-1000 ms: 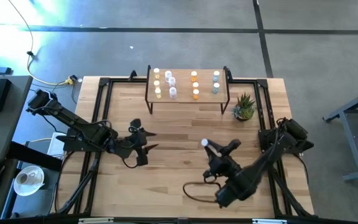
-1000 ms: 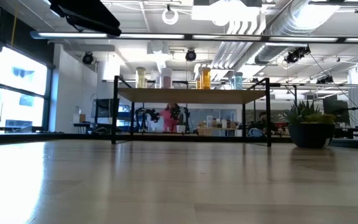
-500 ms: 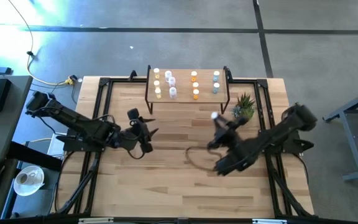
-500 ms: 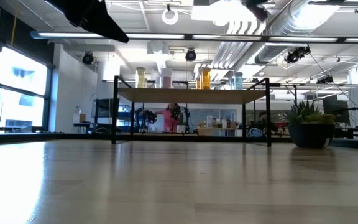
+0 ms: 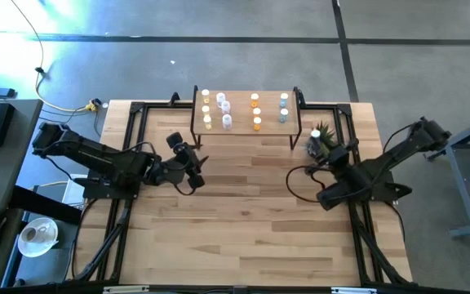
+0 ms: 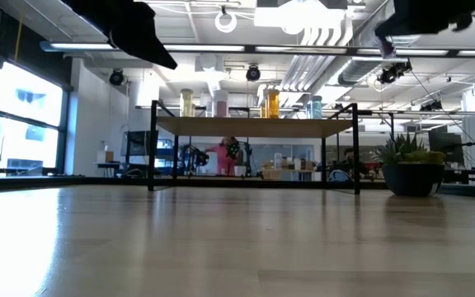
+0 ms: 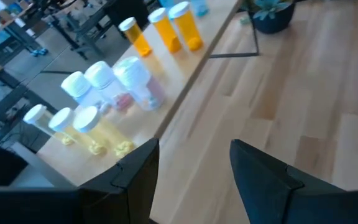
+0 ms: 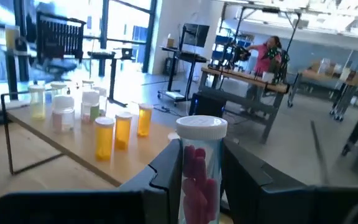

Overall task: Pick and place medicine bottles onto shelf by color
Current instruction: Put the blue pill bottle on the shelf aligned with the other blue pill bottles

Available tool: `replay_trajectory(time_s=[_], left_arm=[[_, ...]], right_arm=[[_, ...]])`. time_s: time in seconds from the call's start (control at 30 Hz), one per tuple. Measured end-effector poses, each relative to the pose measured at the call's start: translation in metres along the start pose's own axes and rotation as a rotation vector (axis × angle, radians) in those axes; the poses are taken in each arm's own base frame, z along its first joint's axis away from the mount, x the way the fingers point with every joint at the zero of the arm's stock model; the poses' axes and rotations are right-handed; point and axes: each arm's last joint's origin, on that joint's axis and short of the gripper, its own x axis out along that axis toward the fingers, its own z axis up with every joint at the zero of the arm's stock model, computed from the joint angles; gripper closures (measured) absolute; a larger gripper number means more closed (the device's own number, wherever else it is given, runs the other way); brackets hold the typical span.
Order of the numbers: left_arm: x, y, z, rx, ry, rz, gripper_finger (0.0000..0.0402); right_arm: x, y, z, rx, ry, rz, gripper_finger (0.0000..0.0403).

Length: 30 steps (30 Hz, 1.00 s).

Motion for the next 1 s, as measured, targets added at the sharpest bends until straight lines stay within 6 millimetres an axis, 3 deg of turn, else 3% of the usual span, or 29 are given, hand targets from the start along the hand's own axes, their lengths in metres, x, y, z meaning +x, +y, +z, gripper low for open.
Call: replay_trajectory(time_s=[0.17, 0.37, 0.77, 1.0], left_arm=[[0.008, 0.008, 0.002, 0.001, -0.001, 0.038, 0.0213], [0.015, 0.017, 0.006, -0.004, -0.011, 0.079, 0.0213], [0.027, 0.031, 0.005, -0.033, 0.014, 0.144, 0.0213], [0.030, 0.033, 0.005, -0.007, 0.020, 0.109, 0.0213]], right_arm=[[0.004, 0.001, -0.028, 0.116, 0.003, -0.030, 0.0322], [0.010, 0.009, -0.044, 0.224, 0.004, -0.067, 0.0322], [0.035, 0.022, -0.036, 0.554, 0.032, -0.167, 0.0322], [0.053, 0.038, -0.031, 0.440, 0.095, -0.155, 0.0322]])
